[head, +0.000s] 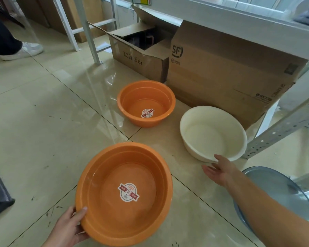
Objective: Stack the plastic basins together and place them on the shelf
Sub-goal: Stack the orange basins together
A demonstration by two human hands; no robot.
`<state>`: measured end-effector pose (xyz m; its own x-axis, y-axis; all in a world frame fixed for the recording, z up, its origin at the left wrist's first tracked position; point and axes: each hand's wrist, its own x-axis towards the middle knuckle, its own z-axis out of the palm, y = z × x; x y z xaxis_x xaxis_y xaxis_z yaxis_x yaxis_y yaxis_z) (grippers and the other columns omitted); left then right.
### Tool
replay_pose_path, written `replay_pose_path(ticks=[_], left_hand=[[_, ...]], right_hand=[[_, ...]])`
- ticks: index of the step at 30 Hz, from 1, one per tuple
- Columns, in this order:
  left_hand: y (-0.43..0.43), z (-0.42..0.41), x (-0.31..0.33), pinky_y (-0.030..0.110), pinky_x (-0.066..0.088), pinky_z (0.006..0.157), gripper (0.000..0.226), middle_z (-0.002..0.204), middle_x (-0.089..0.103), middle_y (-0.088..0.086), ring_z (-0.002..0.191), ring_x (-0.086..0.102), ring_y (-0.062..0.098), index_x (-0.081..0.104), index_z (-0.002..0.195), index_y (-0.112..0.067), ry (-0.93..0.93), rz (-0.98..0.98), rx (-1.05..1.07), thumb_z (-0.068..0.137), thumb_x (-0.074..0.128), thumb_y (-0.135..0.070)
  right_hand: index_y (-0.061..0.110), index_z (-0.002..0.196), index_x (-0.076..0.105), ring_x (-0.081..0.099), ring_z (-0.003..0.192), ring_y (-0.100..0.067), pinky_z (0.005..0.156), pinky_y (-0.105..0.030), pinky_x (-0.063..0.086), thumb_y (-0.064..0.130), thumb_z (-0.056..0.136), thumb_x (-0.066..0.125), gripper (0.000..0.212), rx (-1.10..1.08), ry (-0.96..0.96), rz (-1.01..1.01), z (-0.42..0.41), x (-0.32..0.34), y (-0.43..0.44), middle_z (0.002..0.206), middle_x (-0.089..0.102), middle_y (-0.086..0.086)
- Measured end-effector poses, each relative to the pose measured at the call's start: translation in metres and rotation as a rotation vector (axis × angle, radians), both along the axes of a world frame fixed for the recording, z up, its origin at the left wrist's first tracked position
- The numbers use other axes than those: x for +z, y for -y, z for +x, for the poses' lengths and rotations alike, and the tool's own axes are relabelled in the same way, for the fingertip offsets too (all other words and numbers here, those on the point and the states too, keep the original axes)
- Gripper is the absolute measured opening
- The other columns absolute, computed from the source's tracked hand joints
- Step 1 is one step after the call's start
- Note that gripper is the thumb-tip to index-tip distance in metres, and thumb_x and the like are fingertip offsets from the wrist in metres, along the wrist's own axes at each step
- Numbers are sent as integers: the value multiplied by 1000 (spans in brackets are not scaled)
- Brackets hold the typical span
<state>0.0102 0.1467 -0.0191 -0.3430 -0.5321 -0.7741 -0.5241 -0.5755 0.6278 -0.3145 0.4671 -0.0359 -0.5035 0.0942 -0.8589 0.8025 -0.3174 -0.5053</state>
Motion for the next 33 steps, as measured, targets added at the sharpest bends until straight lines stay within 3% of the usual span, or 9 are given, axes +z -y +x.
replay_pose_path(ticks=[5, 14, 16, 19, 22, 25, 27, 29, 33], left_hand=[[-3, -2, 7, 57, 54, 77, 49, 117, 63, 24, 102, 62, 48, 46, 148, -4, -26, 15, 27, 101, 57, -13], [8, -6, 6, 26, 40, 62, 42, 94, 66, 7, 79, 60, 20, 58, 138, 5, -19, -20, -96, 98, 61, -7], [11, -3, -3, 21, 40, 63, 42, 103, 69, 11, 82, 60, 16, 62, 135, 3, -36, -9, -93, 96, 63, -10], [13, 0, -5, 19, 41, 65, 35, 111, 69, 9, 85, 60, 11, 64, 129, -7, -33, -21, -84, 95, 64, -14], [13, -1, -5, 34, 49, 71, 33, 104, 68, 9, 89, 63, 25, 57, 127, -6, -27, 39, -50, 97, 63, -17], [20, 0, -11, 58, 42, 107, 71, 131, 61, 21, 121, 58, 39, 49, 139, 5, -32, 183, 30, 80, 71, -27], [20, -2, -12, 64, 40, 107, 72, 141, 55, 23, 132, 51, 44, 51, 140, 1, -59, 268, 94, 83, 70, -38], [9, -6, 1, 63, 50, 91, 41, 127, 60, 22, 117, 58, 46, 60, 122, -6, -84, 287, 56, 97, 60, -39], [0, -7, 9, 59, 54, 90, 51, 102, 74, 22, 79, 72, 37, 66, 125, -9, -154, 221, -5, 102, 44, -49]], right_hand=[[-7, 119, 54, 66, 80, -33, 64, -42, 60, 22, 99, 58, 35, 252, 38, -62, 3, 8, 59, 126, 62, -28], [6, 157, 33, 40, 146, -35, 120, -49, 35, 29, 94, 66, 75, 282, -178, -323, -59, 38, 201, 154, 43, -23], [7, 148, 46, 51, 135, -33, 113, -49, 40, 29, 93, 67, 62, 261, -172, -335, -68, 38, 217, 136, 55, -20], [13, 104, 63, 63, 81, -21, 78, -41, 53, 23, 92, 68, 17, 227, -158, -268, -75, 46, 231, 85, 64, -8], [16, 68, 47, 49, 43, -10, 61, -34, 48, 18, 93, 61, 29, 228, -176, -217, -78, 65, 234, 34, 42, 2], [15, 68, 45, 45, 28, -9, 66, -33, 52, 11, 90, 56, 26, 209, -243, -352, -68, 88, 215, 36, 39, 3], [14, 72, 47, 45, 35, -11, 67, -35, 58, 7, 89, 56, 21, 216, -298, -450, -51, 109, 191, 46, 41, 1], [12, 82, 52, 50, 51, -14, 65, -32, 61, 5, 89, 55, 11, 274, -363, -508, -27, 130, 165, 62, 48, -2], [9, 99, 66, 75, 61, -15, 54, -27, 63, 0, 91, 49, 20, 404, -359, -488, 33, 153, 109, 77, 79, -4]])
